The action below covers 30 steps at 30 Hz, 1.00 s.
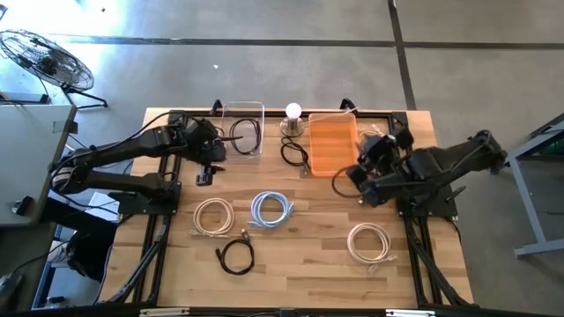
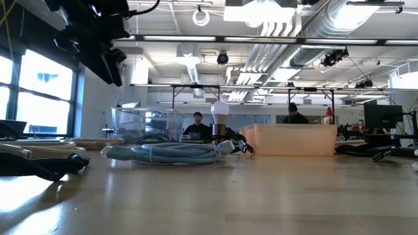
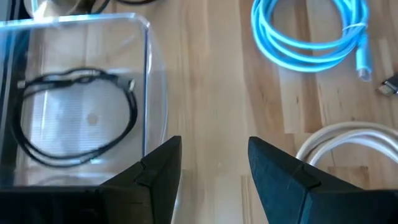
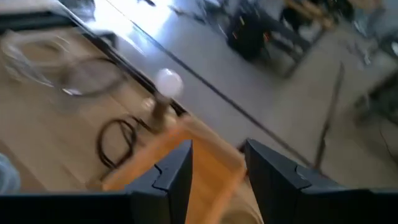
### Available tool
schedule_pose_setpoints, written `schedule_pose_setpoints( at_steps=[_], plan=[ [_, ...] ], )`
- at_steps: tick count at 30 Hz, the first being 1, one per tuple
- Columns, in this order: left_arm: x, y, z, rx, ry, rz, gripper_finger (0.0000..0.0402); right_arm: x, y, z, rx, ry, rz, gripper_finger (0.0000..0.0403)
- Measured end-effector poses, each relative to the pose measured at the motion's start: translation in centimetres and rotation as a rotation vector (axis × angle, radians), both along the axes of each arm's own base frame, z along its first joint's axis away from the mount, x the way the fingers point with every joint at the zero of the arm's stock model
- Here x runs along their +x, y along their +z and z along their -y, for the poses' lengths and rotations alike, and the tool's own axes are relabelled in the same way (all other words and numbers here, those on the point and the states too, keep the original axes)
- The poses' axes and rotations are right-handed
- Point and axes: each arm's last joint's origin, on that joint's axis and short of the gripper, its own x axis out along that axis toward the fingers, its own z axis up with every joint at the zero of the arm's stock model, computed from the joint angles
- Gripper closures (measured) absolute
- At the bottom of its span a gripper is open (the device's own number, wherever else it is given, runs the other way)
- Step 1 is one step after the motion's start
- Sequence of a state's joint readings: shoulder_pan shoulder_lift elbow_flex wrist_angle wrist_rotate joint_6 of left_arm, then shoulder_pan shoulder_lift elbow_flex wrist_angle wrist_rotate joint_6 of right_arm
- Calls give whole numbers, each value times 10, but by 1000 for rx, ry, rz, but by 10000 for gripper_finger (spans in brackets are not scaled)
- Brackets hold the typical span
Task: Pick & Place USB Port
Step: Put the light brown charger cable into the orange bin
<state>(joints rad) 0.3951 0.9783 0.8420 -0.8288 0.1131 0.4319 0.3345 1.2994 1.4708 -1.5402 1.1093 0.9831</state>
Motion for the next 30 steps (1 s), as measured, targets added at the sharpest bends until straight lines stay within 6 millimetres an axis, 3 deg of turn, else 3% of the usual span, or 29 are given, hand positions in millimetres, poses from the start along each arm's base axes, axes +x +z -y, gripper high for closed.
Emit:
schedule_pose_setpoints(
  at_steps=[9, 15, 22, 30],
  plan=[
    [9, 3, 9, 50, -22, 48, 220, 3, -7, 57, 224, -284, -43, 263],
    [12, 4, 14, 64, -42, 65, 220, -7, -27, 103, 368, -483, -144, 263],
    [14, 5, 18, 83, -70, 78, 220, -20, -67, 140, 444, -510, -382, 257],
    [16, 6, 17, 130, -115, 92, 220, -25, -107, 163, 530, -447, -450, 187]
  ],
)
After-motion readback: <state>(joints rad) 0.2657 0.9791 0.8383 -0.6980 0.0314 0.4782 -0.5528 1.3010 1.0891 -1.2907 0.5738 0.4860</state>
